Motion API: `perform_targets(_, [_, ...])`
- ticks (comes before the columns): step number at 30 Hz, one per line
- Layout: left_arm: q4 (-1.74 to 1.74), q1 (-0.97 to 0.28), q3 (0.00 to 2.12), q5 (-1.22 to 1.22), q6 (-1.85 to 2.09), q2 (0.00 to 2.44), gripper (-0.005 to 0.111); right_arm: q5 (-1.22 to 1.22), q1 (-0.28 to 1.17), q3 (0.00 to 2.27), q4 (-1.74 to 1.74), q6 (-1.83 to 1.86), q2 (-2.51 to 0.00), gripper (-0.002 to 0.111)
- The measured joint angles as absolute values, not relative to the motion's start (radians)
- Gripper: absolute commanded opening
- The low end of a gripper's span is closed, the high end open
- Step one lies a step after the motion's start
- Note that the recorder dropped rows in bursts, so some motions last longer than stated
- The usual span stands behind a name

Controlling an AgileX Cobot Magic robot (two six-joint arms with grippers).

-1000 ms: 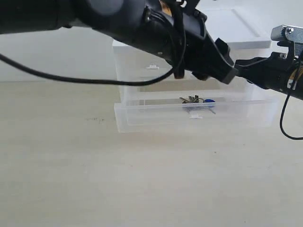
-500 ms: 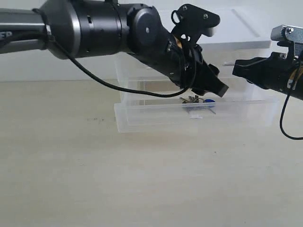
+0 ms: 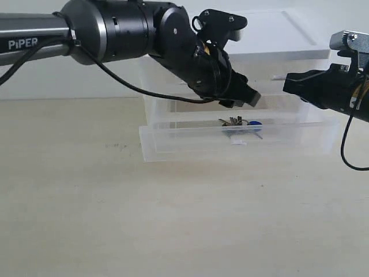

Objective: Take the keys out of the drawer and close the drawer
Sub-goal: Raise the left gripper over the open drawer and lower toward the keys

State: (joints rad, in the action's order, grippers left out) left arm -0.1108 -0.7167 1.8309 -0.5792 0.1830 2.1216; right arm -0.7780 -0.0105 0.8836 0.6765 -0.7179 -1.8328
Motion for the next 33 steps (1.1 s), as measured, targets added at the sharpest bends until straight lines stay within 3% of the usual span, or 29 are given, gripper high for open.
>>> perform_targets(7, [-0.09, -0.717, 1.891, -0.656, 0.128, 2.145, 0.052, -0.778, -0.011, 0.884, 0.676, -0.718, -1.833, 0.0])
perform_targets(21, [-0.09, -0.721, 1.892, -0.515, 0.115, 2.251, 0.052, -0.776, -0.011, 0.884, 0.676, -0.718, -1.833, 0.0])
perform_targets(33, [-0.105, -0.731, 1.894, -0.569, 0.141, 2.257, 0.049, -0.776, -0.011, 0.884, 0.676, -0.718, -1.833, 0.0])
